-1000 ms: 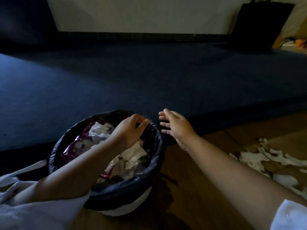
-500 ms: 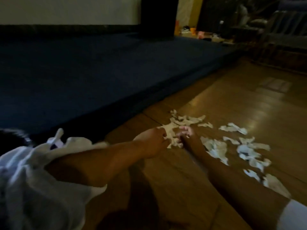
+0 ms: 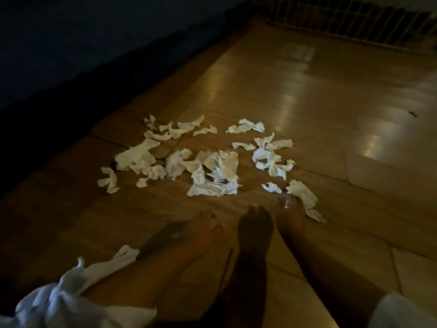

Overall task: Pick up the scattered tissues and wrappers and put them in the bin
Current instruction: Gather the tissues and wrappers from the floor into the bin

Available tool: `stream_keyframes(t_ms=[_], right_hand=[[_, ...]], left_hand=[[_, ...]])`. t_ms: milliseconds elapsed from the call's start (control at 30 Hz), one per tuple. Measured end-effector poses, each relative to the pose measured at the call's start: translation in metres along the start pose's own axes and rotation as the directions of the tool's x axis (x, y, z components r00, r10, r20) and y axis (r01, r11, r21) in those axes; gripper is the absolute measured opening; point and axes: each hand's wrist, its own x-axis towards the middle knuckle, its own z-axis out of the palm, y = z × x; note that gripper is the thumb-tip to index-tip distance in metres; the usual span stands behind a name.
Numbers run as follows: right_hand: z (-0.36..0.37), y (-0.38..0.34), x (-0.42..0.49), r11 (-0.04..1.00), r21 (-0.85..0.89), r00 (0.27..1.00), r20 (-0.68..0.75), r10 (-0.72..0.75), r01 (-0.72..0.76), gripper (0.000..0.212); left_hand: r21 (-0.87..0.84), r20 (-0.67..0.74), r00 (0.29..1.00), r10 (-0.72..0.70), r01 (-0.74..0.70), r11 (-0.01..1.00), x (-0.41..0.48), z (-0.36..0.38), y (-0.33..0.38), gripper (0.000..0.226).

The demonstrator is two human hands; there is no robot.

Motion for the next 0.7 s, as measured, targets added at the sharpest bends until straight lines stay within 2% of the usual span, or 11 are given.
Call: stream_keyframes(t_ms=[33,100,200,267,300,333,400,467,567,600,700], right_hand=[[-0.006,0.01,0.011,0.998,-0.012,0.998,-0.003,0.061,-0.061,0.034],[-0.014,0.031,0.039,0.979,-0.051,0.981,-0.003,0.195,-0.195,0.052],[-0.019,0.052,0.076,0.939,-0.188,0.957,-0.066,0.281,-0.289,0.08],[-0.014,0.052,0.088,0.918,-0.175,0.934,-0.059,0.352,-0.357,0.09],[-0.007,0.051,0.091,0.908,-0.17,0.923,-0.021,0.384,-0.382,0.091],[0.002,0.048,0.091,0.911,-0.203,0.928,0.032,0.372,-0.359,0.09],[0.018,0.037,0.086,0.941,-0.269,0.955,0.155,0.251,-0.204,0.083],[0.03,0.029,0.075,0.955,-0.297,0.964,0.26,0.056,0.025,0.07],[0.041,0.036,0.062,0.899,-0.354,0.95,0.263,-0.17,0.258,0.048],[0.043,0.04,0.06,0.89,-0.352,0.948,0.236,-0.214,0.289,0.042],[0.043,0.041,0.064,0.926,-0.278,0.951,0.243,-0.189,0.256,0.037]], left_hand=[[-0.005,0.0,1.0,0.008,-0.008,1.0,0.01,0.006,0.002,0.044],[0.019,0.004,0.999,0.036,-0.036,0.999,0.029,0.016,0.001,0.047],[-0.021,-0.043,0.998,0.041,-0.042,0.999,0.066,0.029,-0.001,0.052],[-0.02,-0.107,0.994,0.033,-0.036,0.999,0.088,0.034,-0.004,0.05],[-0.012,-0.189,0.981,0.051,-0.054,0.998,0.099,0.036,-0.004,0.048],[0.0,-0.281,0.958,0.059,-0.061,0.998,0.107,0.034,-0.002,0.05],[0.01,-0.426,0.904,0.034,-0.034,0.999,0.123,0.026,0.007,0.064],[0.015,-0.45,0.893,0.003,0.005,1.0,0.145,0.017,0.017,0.077],[0.146,-0.335,0.942,-0.025,0.078,0.986,0.178,0.008,0.03,0.091],[0.178,-0.278,0.959,-0.047,0.1,0.979,0.185,0.009,0.032,0.092],[0.229,-0.1,0.993,-0.058,0.08,0.97,0.186,0.026,0.033,0.081]])
